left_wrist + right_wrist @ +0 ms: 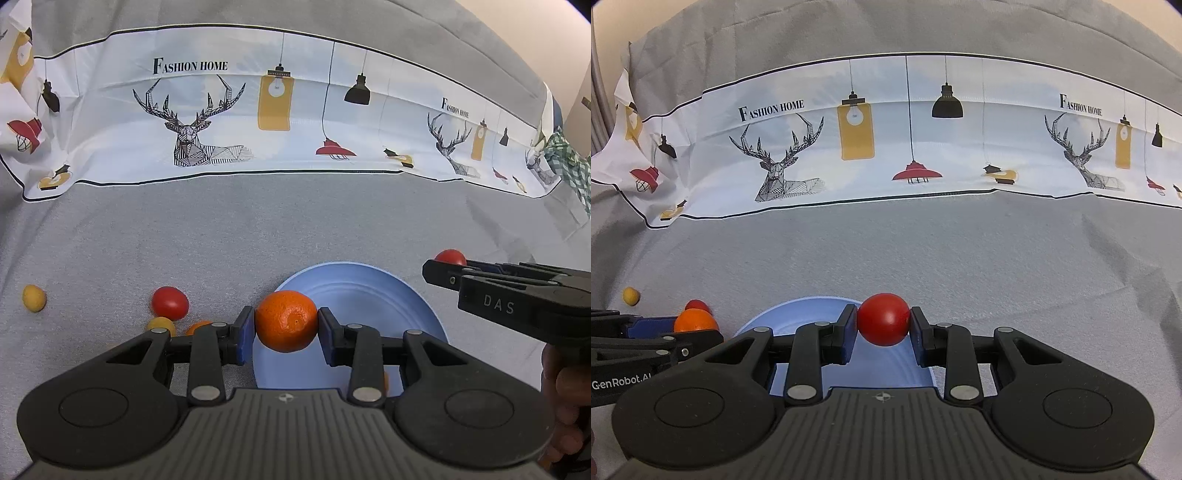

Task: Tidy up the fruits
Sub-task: 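Carry the orange and red tomato over the blue plate with both tools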

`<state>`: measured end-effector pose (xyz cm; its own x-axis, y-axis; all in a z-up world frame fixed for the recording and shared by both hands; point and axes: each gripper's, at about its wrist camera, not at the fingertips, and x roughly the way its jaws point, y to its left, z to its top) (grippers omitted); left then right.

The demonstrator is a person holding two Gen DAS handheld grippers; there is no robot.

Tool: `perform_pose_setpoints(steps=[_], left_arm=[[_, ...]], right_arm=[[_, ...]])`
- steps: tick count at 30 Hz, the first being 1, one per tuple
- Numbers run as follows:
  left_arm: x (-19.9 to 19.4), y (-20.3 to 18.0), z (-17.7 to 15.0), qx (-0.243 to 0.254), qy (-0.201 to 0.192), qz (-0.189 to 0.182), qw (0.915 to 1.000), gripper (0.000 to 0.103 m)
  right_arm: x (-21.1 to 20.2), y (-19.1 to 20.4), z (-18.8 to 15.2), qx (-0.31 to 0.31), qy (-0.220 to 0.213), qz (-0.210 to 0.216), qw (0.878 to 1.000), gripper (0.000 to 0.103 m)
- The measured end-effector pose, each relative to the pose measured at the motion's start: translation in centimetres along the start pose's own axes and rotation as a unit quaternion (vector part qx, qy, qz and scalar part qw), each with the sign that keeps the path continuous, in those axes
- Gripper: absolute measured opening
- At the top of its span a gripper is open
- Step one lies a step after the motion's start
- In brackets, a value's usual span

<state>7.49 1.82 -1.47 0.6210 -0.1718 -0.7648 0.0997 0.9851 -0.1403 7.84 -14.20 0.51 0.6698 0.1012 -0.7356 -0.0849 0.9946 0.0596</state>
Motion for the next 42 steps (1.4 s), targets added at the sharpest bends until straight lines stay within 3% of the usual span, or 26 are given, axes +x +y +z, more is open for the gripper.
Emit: perform_pose_setpoints(steps=[10, 14, 21, 38, 42], left_arm=[[0.3, -0.3, -0.2, 0.001, 0.013, -0.018, 0.9998, 0.04], [0.7, -1.3, -0.7, 0.03, 0.027, -0.03, 0.9987, 0.04], [1.4, -2.5, -1.6, 0.072, 0.042, -0.018, 0.9964, 0.04], [1.6, -2.8, -1.7, 0.073, 0.044, -0.021, 0.9961, 0.04], [1.3, -2.8, -1.6, 0.071, 0.04, -0.031, 0.9962, 0.052]], right_arm=[[0.3, 0.1, -0.2, -0.004, 0.006, -0.002, 1.0, 0.031], [0.5, 0.4, -0.3, -0.011, 0.014, 0.002, 1.0, 0.031], [0.6, 1.0, -0.5, -0.023, 0.018, 0.005, 1.0, 0.031], [1.1, 1.2, -0.5, -0.037, 0.034, 0.013, 0.999, 0.032], [1.1, 1.5, -0.6, -0.043, 0.035, 0.009, 0.998, 0.035]])
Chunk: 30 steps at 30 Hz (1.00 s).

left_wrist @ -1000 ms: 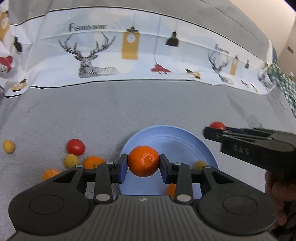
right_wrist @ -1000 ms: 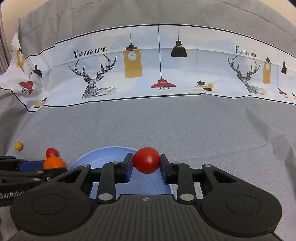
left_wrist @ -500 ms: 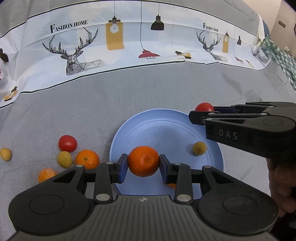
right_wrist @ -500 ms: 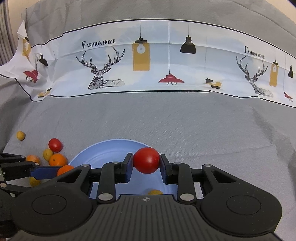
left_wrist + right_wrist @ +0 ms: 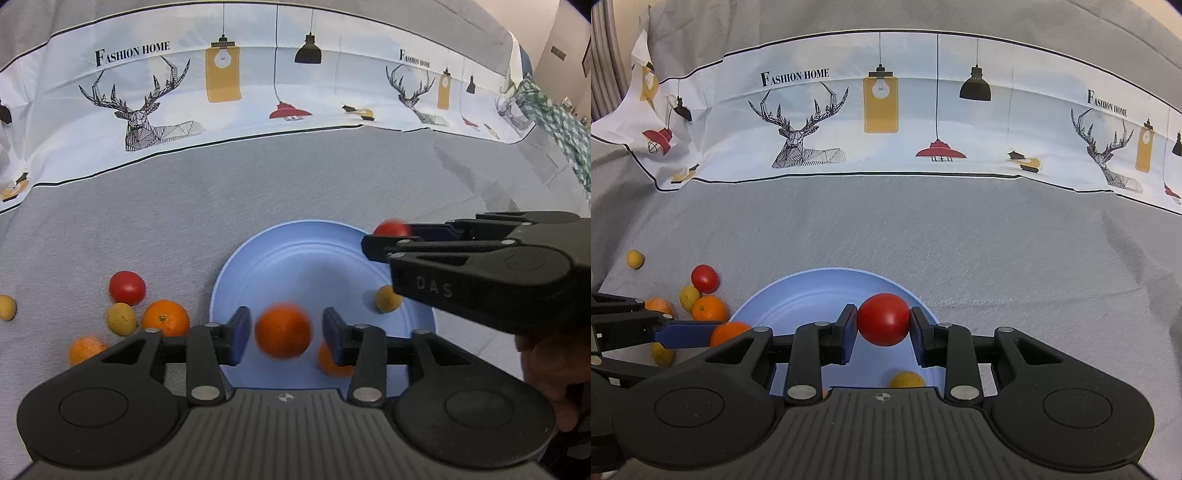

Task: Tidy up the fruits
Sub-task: 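Carry the orange and red tomato over the blue plate with both tools, then open both tools to drop the orange and tomato onto the plate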

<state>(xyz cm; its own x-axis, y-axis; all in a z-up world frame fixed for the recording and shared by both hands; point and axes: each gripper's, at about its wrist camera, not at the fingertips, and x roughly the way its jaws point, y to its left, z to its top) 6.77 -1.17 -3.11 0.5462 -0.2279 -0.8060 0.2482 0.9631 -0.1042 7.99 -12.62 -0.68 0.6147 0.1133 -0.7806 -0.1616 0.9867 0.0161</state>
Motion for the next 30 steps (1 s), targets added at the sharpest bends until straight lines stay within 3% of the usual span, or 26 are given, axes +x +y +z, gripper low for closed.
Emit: perform_pose_setpoints(steps=[3, 7, 14, 22, 30], left_arm=[[-0.09, -0.14, 0.04, 0.002, -0.003, 0.001, 1.0, 0.052], [-0.14, -0.06, 0.08, 0.001, -0.005, 0.004, 1.0, 0.052], [-0.43, 0.13, 0.08, -0.004, -0.008, 0.003, 1.0, 0.051], [-0.48, 0.33, 0.2, -0.007, -0.006, -0.004, 1.0, 0.044], [-0.44, 0.38, 0.25, -0.006, -0.005, -0.005, 1.0, 0.041]], right_arm=[[-0.06, -0.08, -0.02, 0.004, -0.003, -0.003, 1.0, 0.044], [-0.09, -0.24, -0.01, 0.006, -0.003, -0.006, 1.0, 0.044], [-0.1, -0.04, 0.05, 0.004, -0.006, -0.015, 1.0, 0.044], [-0.34, -0.09, 0.16, 0.003, -0.021, -0.027, 0.999, 0.043], [-0.57, -0.42, 0.36, 0.007, -0.032, -0.031, 0.999, 0.035]])
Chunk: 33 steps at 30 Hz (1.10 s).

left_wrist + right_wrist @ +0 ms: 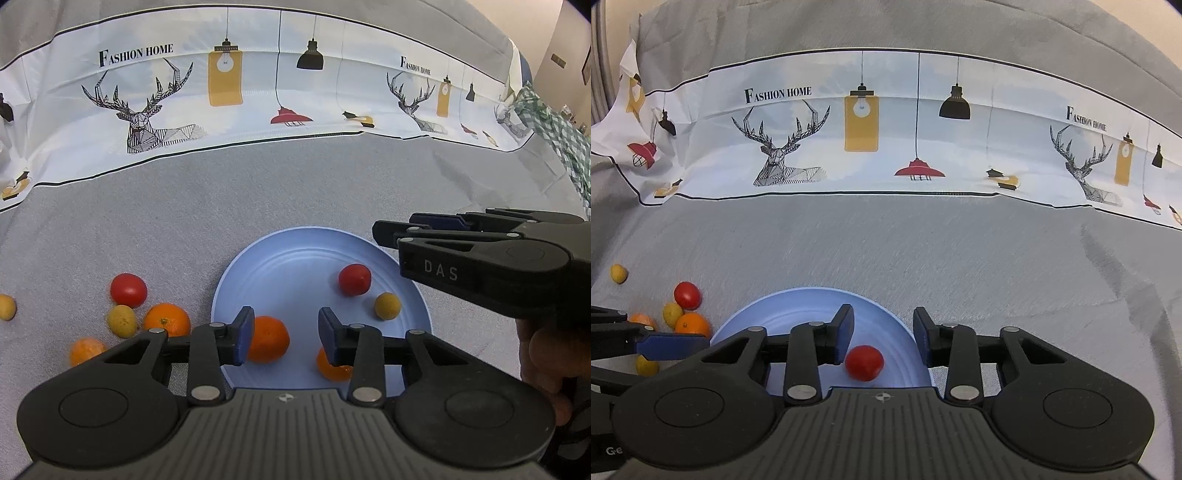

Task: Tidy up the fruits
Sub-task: 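Lift both open tools away from the plate toward the fruit pile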

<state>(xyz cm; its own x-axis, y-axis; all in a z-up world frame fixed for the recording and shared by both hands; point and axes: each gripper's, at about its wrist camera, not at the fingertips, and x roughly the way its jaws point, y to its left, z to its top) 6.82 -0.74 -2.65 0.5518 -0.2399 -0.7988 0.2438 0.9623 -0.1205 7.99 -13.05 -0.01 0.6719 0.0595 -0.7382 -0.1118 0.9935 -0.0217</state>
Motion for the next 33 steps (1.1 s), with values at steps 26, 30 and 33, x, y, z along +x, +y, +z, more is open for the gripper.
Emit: perform_pose_setpoints(steps=[26, 30, 33], left_arm=[[-8.8, 7.8, 0.7, -0.038, -0.086, 0.055, 0.994, 0.007], [-9.5, 13.7, -1.6, -0.17, -0.096, 0.084, 0.9771, 0.007], [-9.1, 18.1, -3.0, -0.306, -0.062, 0.052, 0.9487, 0.007]], right_arm=[[-2.9, 0.7, 0.8, 0.049, -0.091, 0.035, 0.994, 0.012], [-2.7, 1.2, 0.9, 0.047, -0.092, 0.05, 0.993, 0.012], [-2.5, 1.8, 0.9, 0.046, -0.086, 0.063, 0.993, 0.012]])
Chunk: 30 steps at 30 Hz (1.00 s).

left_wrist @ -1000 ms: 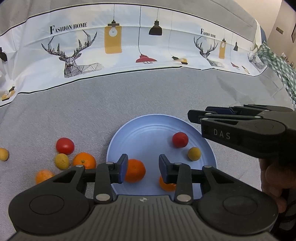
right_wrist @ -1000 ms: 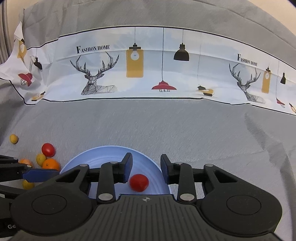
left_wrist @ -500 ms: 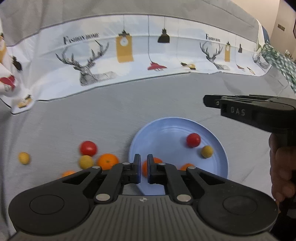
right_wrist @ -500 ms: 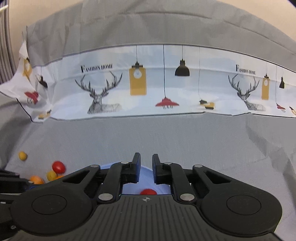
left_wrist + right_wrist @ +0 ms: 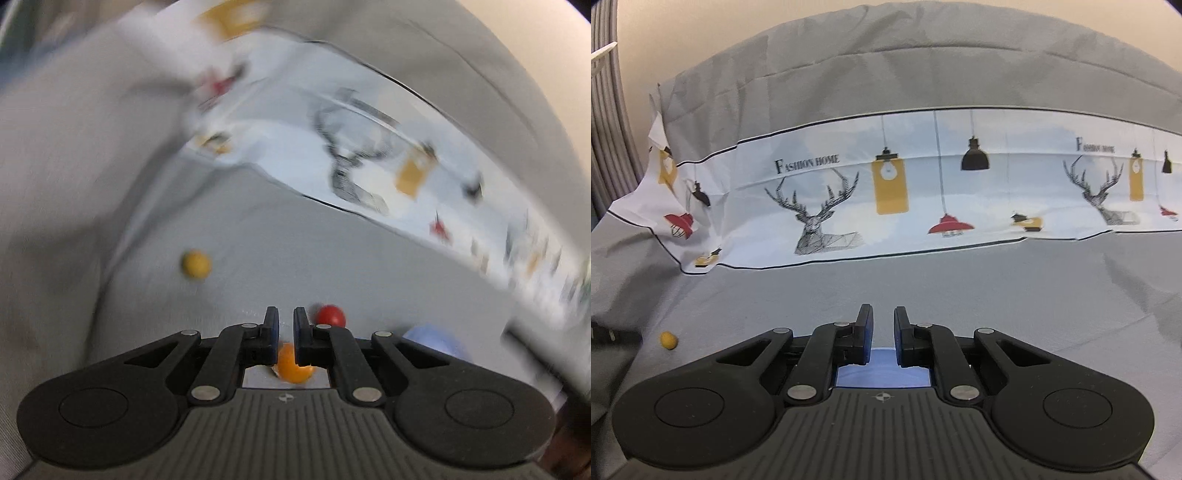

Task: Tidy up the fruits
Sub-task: 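Lift both open tools away from the plate toward the fruit pile, then grasp a yellow plum with the left tool while the right tool grasps an orange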

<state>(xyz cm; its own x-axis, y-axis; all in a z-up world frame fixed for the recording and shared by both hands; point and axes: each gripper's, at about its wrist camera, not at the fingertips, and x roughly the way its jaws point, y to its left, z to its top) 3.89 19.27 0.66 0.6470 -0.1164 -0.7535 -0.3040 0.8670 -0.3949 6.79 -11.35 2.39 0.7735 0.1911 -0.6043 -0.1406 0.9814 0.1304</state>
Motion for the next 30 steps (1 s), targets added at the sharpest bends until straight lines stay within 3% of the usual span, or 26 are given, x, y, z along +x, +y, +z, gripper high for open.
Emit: perform_pose_setpoints(steps=[3, 10, 16, 20, 25, 30], left_arm=[[0.6, 1.7, 0.5, -0.036, 0.014, 0.027, 0.9989, 0.007], [1.4, 3.6, 0.6, -0.104, 0.036, 0.027, 0.9936, 0.008], [1.7, 5.0, 1.0, -0.15, 0.023, 0.041, 0.9876, 0.009], [2.2, 5.2, 1.3, -0.159, 0.027, 0.046, 0.9859, 0.01], [1.7, 6.0, 1.9, -0.173, -0.003, 0.075, 0.9822, 0.013], [2.4, 5.8, 2.5, -0.159, 0.0, 0.08, 0.984, 0.026]], right_arm=[[0.6, 1.2, -0.2, -0.011, 0.016, 0.029, 0.999, 0.012], [2.7, 5.6, -1.3, -0.059, 0.069, 0.086, 0.992, 0.013], [4.5, 9.4, -2.7, -0.105, 0.101, 0.107, 0.983, 0.015], [5.9, 11.8, -3.9, -0.169, 0.122, 0.106, 0.972, 0.042], [7.9, 13.9, -5.1, -0.231, 0.138, 0.096, 0.958, 0.049], [9.2, 14.8, -5.8, -0.273, 0.147, 0.075, 0.948, 0.057]])
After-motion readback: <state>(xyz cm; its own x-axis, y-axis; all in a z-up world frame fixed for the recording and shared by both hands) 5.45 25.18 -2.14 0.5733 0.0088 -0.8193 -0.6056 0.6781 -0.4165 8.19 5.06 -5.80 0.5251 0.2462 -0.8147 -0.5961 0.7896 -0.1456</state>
